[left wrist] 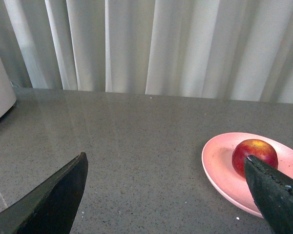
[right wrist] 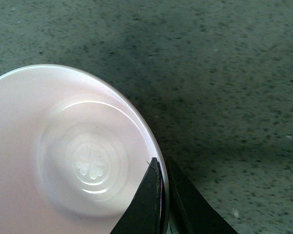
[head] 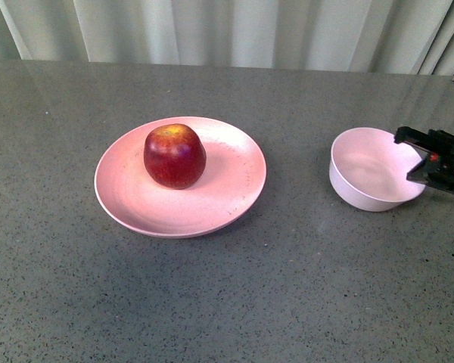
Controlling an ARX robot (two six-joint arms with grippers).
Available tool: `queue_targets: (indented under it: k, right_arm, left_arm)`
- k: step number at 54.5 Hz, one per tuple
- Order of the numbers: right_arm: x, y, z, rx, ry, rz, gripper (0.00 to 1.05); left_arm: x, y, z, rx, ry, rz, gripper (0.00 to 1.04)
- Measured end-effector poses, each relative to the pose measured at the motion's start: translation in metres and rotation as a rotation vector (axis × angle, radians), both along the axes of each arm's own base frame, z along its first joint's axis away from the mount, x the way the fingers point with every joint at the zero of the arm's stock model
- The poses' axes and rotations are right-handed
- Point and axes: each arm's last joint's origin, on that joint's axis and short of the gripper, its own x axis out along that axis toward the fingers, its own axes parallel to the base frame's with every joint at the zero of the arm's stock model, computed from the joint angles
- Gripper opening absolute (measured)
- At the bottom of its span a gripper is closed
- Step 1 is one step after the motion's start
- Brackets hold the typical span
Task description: Move apple from plate to bowl
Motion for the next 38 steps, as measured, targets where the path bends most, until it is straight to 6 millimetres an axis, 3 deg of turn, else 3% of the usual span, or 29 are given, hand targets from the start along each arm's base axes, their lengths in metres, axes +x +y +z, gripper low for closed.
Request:
queue_targets:
  k: [13,33,38]
  right_arm:
    - [0.009,0.028,0.001,0.004,0.001,0.028,0.02]
    - [0.015,0.044,-0.005,-0.006,0.018,0.037,0.02]
    - [0.016,0.046,-0.005,0.003,0.004,0.039,0.13]
  left_arm:
    - [0.0,0.0,0.0,0.0,0.0,0.0,0.96]
    - [0.0,0.0,0.0,0.0,0.0,0.0,0.96]
    - [0.0,0.0,0.0,0.0,0.0,0.0,0.96]
